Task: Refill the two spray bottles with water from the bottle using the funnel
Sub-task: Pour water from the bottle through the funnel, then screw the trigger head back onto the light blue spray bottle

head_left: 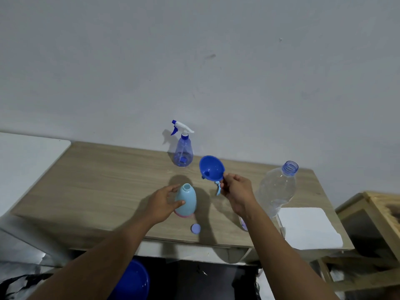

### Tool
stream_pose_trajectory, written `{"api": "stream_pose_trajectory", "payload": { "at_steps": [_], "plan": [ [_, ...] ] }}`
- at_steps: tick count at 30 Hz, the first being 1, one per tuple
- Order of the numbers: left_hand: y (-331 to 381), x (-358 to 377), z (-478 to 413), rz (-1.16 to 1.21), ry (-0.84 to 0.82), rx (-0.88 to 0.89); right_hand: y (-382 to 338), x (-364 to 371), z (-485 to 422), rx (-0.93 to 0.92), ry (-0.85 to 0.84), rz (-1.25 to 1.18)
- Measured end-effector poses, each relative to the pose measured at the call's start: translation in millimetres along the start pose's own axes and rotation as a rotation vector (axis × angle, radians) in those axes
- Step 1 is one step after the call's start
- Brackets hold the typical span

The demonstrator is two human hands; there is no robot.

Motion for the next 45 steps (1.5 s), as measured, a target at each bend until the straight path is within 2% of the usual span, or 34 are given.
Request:
{"api": "stream_pose_trajectory", "payload": {
  "at_steps": [4,9,12,14,16,24,26,30,33,38,45],
  "plan": [
    [1.5,6.7,-2.6,0.013,-0.024,0.022,4.6,-28.0,-4.0,-0.225,0.098,0.437],
    [2.1,9.8,-4.4,-0.016,-0.043,0.049,46.3,-23.3,4.3,-0.436,-0.016,1.221],
    [0.6,9.7,-5.4,-0.006,-0.035,0.05,81.5,-23.9,2.9,-0.412,-0.117,1.439],
    [0.1,9.9,-4.9,-0.01,-0.034,0.05,97.9,-27.8,1.1,-0.338,-0.161,1.428],
    [-2.6,10.6,-5.4,-0.001,-0.035,0.044,108.4,-25.8,2.7,-0.343,-0.202,1.4],
    [-8.7,15.3,-5.0,0.015,-0.057,0.054,129.9,-37.0,-2.5,-0.266,-0.222,1.493],
    [-11.4,16.8,-6.5,0.019,-0.064,0.053,117.0,-38.2,-1.7,-0.275,-0.148,1.419],
    [-13.4,20.2,-9.2,0.017,-0.078,0.059,66.6,-43.2,-13.4,-0.266,0.137,1.079],
    [-13.4,20.7,-12.1,0.022,-0.086,0.065,56.3,-51.4,-46.8,-0.119,0.312,0.788],
    [-16.7,26.2,-15.4,0.071,-0.12,0.091,56.6,-50.8,-95.7,0.097,0.366,0.993],
    [-23.1,31.8,-22.8,0.081,-0.146,0.109,76.3,-52.8,-127.3,0.108,0.29,1.031]
  ]
}}
Point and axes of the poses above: each hand's wrist, its own z-axis away from the middle knuckle, its own x-axis out of the palm, y = z × x, the point moved 10 cm from there along -z, towards the middle knuckle, and after that the axes turned 1 degree about y, right-handed, at the moved point
